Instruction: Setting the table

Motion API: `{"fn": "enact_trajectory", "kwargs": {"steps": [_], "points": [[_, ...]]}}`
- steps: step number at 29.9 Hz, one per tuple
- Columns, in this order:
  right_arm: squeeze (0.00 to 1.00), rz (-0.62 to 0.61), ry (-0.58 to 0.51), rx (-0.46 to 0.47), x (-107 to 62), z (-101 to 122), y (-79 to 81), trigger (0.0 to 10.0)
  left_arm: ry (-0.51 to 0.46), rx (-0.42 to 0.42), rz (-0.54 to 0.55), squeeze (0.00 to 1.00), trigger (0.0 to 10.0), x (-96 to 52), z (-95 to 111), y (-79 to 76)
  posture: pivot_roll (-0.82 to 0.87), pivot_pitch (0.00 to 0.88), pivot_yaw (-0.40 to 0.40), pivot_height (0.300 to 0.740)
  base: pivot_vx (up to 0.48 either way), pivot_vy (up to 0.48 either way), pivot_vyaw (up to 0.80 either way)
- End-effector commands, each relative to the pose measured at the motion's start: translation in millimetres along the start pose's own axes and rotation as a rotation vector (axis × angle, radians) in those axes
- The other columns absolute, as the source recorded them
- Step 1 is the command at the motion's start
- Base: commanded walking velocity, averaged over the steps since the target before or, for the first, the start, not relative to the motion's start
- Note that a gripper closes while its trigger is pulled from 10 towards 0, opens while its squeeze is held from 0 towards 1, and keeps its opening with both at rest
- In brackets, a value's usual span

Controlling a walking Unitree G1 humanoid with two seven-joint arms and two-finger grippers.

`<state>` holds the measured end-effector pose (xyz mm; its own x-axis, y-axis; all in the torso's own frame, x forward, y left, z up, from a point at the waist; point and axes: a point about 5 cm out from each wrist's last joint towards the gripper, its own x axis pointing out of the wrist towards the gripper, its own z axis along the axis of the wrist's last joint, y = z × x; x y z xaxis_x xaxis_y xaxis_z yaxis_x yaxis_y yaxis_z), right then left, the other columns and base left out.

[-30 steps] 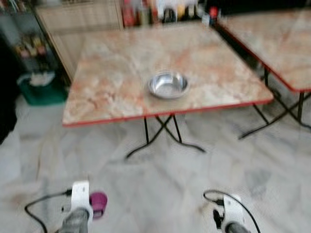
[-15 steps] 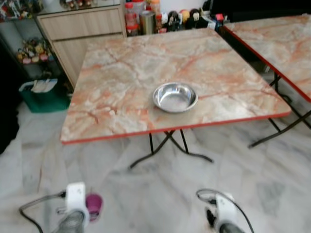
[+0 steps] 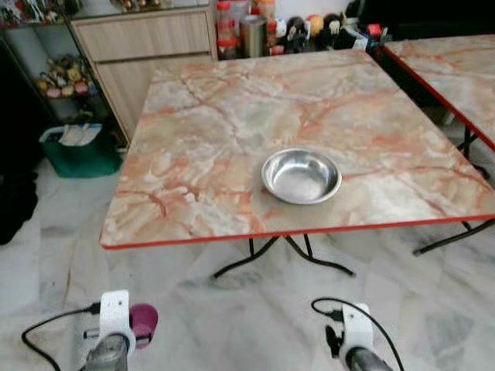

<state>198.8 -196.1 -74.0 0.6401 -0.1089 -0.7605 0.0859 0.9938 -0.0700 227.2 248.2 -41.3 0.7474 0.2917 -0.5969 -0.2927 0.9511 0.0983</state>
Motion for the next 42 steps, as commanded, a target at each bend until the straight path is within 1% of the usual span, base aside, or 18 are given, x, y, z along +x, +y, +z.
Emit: {"fn": "enact_trajectory", "kwargs": {"steps": [1, 4, 8, 12, 16, 18, 19, 22, 24, 25, 26, 27, 29, 31, 33, 34, 39, 42], "points": [[0.0, 0.01, 0.01, 0.013, -0.4, -3, 5.1, 10.0, -0.075, -0.093, 0.069, 0.0, 10.0, 0.5, 11, 17.4, -0.02, 0.068, 0.033, 0.74, 0.0, 0.0, 0.0], [0.0, 0.012, 0.008, 0.015, -0.2, -2, 6.0, 10.0, -0.138, -0.11, 0.096, 0.0, 10.0, 2.2, 25, 23.1, -0.02, 0.07, 0.032, 0.74, 0.0, 0.0, 0.0], [0.0, 0.016, 0.004, 0.014, 0.1, -1, 7.2, 10.0, -0.28, -0.119, 0.177, 0.0, 10.0, 4.8, 61, 36.1, -0.01, 0.072, 0.031, 0.74, 0.0, 0.0, 0.0], [0.0, 0.017, 0.003, 0.014, 0.2, 0, 7.5, 10.0, -0.319, -0.135, 0.189, 0.0, 10.0, 5.1, 70, 38.4, -0.01, 0.072, 0.031, 0.74, 0.0, 0.0, 0.0], [0.0, 0.016, 0.002, 0.018, 0.4, 0, 7.8, 10.0, -0.489, -0.135, 0.27, 0.0, 10.0, 4.2, 123, 46.9, -0.01, 0.074, 0.031, 0.74, 0.0, 0.0, 0.0], [0.0, 0.014, 0.002, 0.02, 0.3, 0, 7.5, 10.0, -0.536, -0.08, 0.28, 0.0, 10.0, 2.8, 136, 45.7, -0.01, 0.077, 0.031, 0.74, 0.0, 0.0, 0.0], [0.0, 0.013, 0.003, 0.022, 0.2, 0, 6.9, 10.0, -0.587, -0.048, 0.293, 0.0, 10.0, 0.8, 150, 43.9, -0.01, 0.077, 0.031, 0.74, 0.0, 0.0, 0.0], [0.0, 0.011, 0.004, 0.022, 0.0, -1, 6.1, 10.0, -0.662, -0.011, 0.316, 0.0, 10.0, -3.2, 168, 42.7, -0.02, 0.079, 0.03, 0.74, 0.0, 0.0, 0.0], [0.0, 0.009, 0.006, 0.022, -0.2, -2, 5.5, 10.0, -0.767, 0.02, 0.334, 0.0, 10.0, -10.1, 194, 38.5, -0.02, 0.079, 0.03, 0.74, 0.0, 0.0, 0.0], [0.0, 0.009, 0.006, 0.022, -0.2, -2, 5.5, 10.0, -0.767, 0.02, 0.334, 0.0, 10.0, -10.1, 194, 38.5, -0.02, 0.079, 0.03, 0.74, 0.0, 0.0, 0.0], [0.0, 0.008, 0.008, 0.023, -0.3, -2, 5.2, 10.0, -0.821, 0.021, 0.311, 0.0, 10.0, -14.0, 208, 32.6, -0.02, 0.08, 0.032, 0.74, 0.0, 0.0, 0.0], [0.0, 0.008, 0.008, 0.023, -0.3, -2, 5.2, 10.0, -0.821, 0.021, 0.311, 0.0, 10.0, -14.0, 208, 32.6, -0.02, 0.08, 0.032, 0.74, 0.0, 0.0, 0.0], [0.0, 0.007, 0.009, 0.021, -0.4, -3, 4.8, 10.0, -0.9, 0.014, 0.253, 0.0, 10.0, -20.6, 228, 20.5, -0.02, 0.077, 0.032, 0.74, 0.0, 0.0, 0.0], [0.0, 0.006, 0.01, 0.021, -0.5, -3, 4.4, 10.0, -0.939, -0.026, 0.138, 0.0, 10.0, -24.4, 243, 4.6, -0.02, 0.074, 0.031, 0.74, 0.0, 0.0, 0.0], [0.0, 0.005, 0.011, 0.018, -0.6, -4, 4.1, 10.0, -0.955, -0.085, -0.078, 0.0, 10.0, -29.9, 260, -29.0, -0.02, 0.065, 0.033, 0.74, 0.0, 0.0, 0.0], [0.0, 0.005, 0.011, 0.018, -0.6, -4, 4.1, 10.0, -0.955, -0.085, -0.078, 0.0, 10.0, -29.9, 260, -29.0, -0.02, 0.065, 0.033, 0.74, 0.0, 0.0, 0.0], [0.0, 0.005, 0.011, 0.019, -0.5, -4, 5.2, 10.0, -0.917, -0.175, -0.242, 0.0, 10.0, -33.4, 269, -61.8, -0.03, 0.049, 0.037, 0.74, 0.114, 0.0, 0.0], [0.0, 0.006, 0.012, 0.02, -0.6, -4, 6.2, 10.0, -0.902, -0.162, -0.267, 0.0, 10.0, -32.3, 265, -69.9, -0.03, 0.045, 0.038, 0.74, 0.329, 0.0, 0.0]]}}
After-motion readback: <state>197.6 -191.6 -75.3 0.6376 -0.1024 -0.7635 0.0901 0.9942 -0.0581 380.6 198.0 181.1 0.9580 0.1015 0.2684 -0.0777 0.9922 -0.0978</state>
